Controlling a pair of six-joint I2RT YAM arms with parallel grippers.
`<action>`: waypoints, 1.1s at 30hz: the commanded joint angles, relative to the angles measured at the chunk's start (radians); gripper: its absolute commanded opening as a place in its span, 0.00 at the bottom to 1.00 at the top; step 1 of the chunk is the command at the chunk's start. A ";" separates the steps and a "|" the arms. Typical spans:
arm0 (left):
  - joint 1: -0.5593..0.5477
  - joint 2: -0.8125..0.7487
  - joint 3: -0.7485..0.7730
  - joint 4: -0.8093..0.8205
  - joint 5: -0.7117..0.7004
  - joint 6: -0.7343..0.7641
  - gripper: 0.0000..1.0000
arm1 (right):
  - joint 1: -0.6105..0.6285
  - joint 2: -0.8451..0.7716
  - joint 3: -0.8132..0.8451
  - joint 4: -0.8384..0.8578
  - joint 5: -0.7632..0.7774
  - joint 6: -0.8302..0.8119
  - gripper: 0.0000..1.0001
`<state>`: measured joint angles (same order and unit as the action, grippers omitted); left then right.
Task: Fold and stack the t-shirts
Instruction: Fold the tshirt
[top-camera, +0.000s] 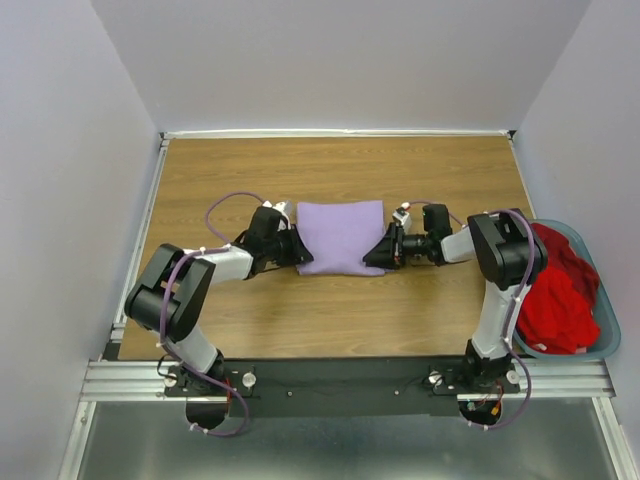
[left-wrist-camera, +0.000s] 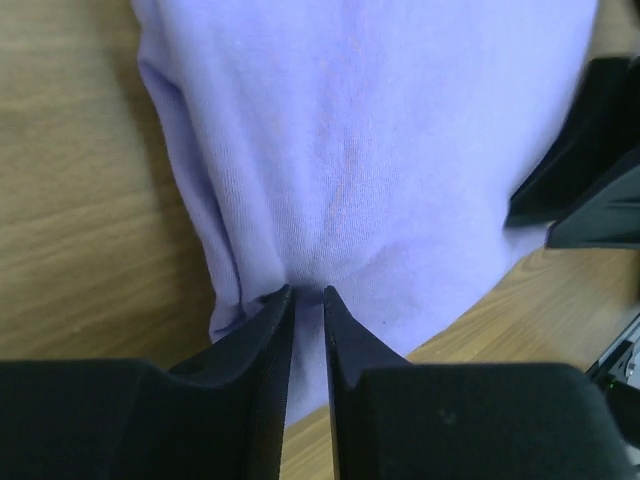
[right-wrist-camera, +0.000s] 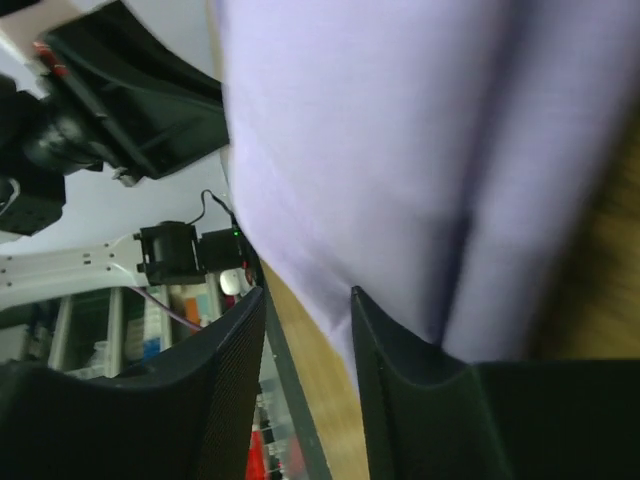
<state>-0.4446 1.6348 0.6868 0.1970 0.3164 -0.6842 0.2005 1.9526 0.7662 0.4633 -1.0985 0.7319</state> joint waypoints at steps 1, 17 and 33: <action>0.029 0.025 -0.059 0.033 0.003 -0.029 0.24 | -0.035 0.091 -0.054 0.071 0.043 -0.025 0.46; 0.107 -0.548 0.017 -0.318 -0.351 0.060 0.64 | 0.299 -0.150 0.151 0.089 0.163 0.211 0.54; 0.195 -0.710 -0.014 -0.343 -0.524 0.290 0.70 | 0.415 0.169 0.212 0.200 0.282 0.256 0.52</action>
<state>-0.2527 0.9314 0.6930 -0.1730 -0.1642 -0.4629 0.6182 2.1509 0.9806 0.7280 -0.8806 1.0325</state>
